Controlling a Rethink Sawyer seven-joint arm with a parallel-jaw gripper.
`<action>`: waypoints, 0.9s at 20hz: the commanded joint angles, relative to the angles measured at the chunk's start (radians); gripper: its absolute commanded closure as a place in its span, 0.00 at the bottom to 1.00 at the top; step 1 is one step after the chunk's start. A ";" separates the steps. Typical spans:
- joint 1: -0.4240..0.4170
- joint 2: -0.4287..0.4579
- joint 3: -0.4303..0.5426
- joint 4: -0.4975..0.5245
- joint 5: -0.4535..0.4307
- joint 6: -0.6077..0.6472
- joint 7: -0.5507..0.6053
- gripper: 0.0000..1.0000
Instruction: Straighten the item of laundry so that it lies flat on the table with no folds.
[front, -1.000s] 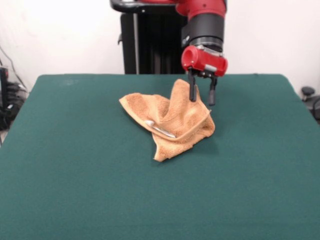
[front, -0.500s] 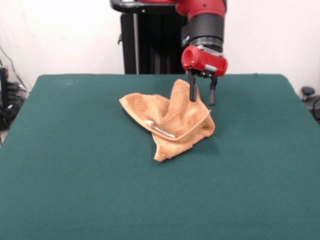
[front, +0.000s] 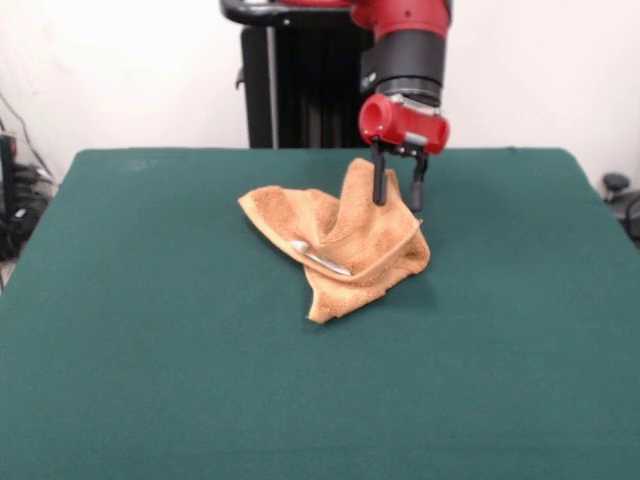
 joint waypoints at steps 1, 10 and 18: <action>-0.001 -0.058 0.091 -0.055 -0.056 0.244 0.099 0.00; 0.011 -0.108 0.116 -0.011 -0.185 0.205 0.132 0.00; 0.100 -0.062 0.060 0.019 -0.090 0.085 0.137 0.00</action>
